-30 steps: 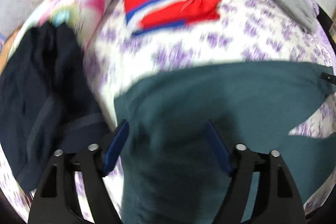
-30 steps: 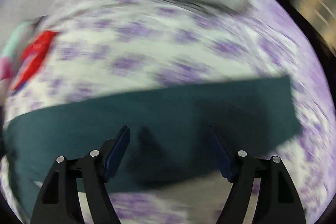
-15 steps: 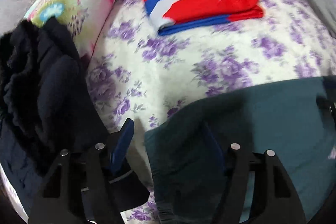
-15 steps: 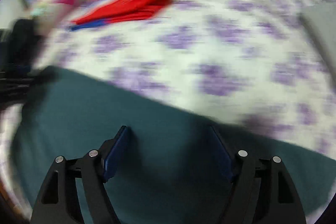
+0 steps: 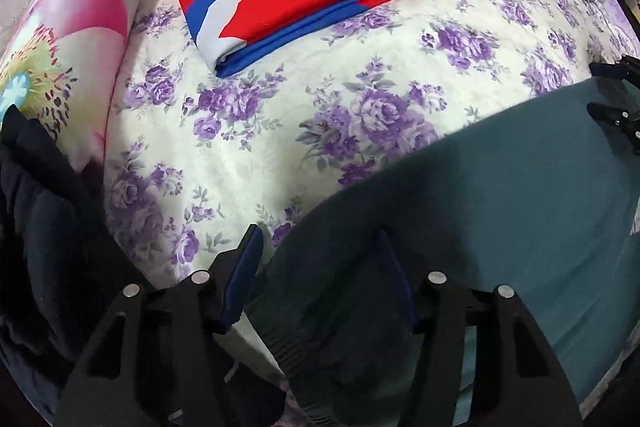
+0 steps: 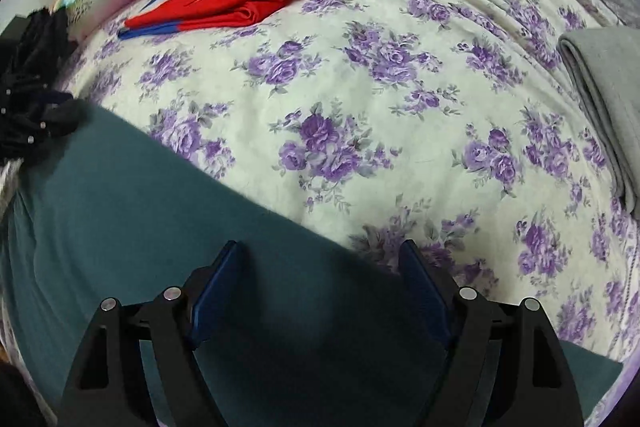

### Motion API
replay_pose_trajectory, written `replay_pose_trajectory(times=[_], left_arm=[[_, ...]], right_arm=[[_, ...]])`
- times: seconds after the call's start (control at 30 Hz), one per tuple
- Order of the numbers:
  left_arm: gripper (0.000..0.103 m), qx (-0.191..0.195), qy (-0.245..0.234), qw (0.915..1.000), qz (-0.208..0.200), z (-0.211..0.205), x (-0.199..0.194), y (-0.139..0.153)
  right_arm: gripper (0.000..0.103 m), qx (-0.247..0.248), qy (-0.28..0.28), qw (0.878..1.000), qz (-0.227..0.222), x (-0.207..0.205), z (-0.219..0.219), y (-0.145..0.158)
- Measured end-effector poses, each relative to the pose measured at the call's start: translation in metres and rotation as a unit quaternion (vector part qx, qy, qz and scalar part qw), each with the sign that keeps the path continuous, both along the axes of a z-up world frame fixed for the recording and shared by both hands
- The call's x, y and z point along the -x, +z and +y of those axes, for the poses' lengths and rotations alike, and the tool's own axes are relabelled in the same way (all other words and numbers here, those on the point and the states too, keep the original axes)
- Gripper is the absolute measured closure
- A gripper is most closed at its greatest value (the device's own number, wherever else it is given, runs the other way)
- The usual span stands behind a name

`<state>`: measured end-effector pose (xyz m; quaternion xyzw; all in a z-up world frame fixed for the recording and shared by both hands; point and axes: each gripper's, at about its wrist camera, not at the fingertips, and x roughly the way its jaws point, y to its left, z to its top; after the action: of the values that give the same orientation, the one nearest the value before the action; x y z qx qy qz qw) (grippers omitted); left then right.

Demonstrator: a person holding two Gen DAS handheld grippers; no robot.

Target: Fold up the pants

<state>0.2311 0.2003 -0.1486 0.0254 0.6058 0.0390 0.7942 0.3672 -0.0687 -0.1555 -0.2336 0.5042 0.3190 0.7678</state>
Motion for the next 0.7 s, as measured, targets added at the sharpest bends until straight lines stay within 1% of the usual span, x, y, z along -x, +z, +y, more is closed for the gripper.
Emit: replay_pose_trajectory(times=[0.03,0.07,0.1,0.13,0.17,0.27,0.4,0.43,0.57,0.67,0.7], left_arm=[[0.049,0.000,0.000,1.0000,0.000,0.000,0.000,-0.001],[0.055,0.006,0.001,1.0000,-0.001,0.002,-0.002,-0.001],[0.073,0.017,0.001,0.9999,-0.002,0.006,-0.006,-0.003],[0.099,0.026,0.002,0.9996,-0.005,0.004,-0.009,-0.002],[0.099,0.036,0.002,0.9993,-0.007,0.004,-0.009,0.001],[0.099,0.022,-0.004,0.9996,-0.020,0.000,-0.008,0.011],[0.099,0.060,-0.008,0.9958,-0.070,0.000,0.011,0.048],[0.099,0.068,-0.013,0.9938,-0.087,-0.002,0.020,0.062],[0.099,0.079,-0.027,0.9891,-0.121,-0.020,0.052,0.092],[0.099,0.093,-0.025,0.9865,-0.133,-0.027,0.075,0.104],[0.099,0.098,-0.025,0.9857,-0.135,-0.029,0.082,0.104]], right_arm=[[0.023,-0.001,-0.003,1.000,0.000,-0.001,0.002,0.000],[0.035,-0.007,-0.003,1.000,0.004,-0.001,0.005,0.001],[0.065,-0.018,0.000,1.000,0.011,-0.002,0.006,0.005],[0.083,-0.030,0.001,0.999,0.023,-0.003,0.005,0.007],[0.098,-0.040,-0.004,0.999,0.032,-0.005,0.005,0.012],[0.098,-0.083,-0.006,0.996,0.032,-0.003,-0.005,0.032],[0.098,-0.142,-0.004,0.989,0.046,0.012,-0.031,0.060],[0.098,-0.155,-0.003,0.987,0.048,0.019,-0.038,0.067],[0.098,-0.177,0.000,0.982,0.059,0.050,-0.065,0.081],[0.098,-0.176,0.005,0.982,0.072,0.079,-0.085,0.083],[0.098,-0.176,0.004,0.981,0.078,0.089,-0.092,0.083]])
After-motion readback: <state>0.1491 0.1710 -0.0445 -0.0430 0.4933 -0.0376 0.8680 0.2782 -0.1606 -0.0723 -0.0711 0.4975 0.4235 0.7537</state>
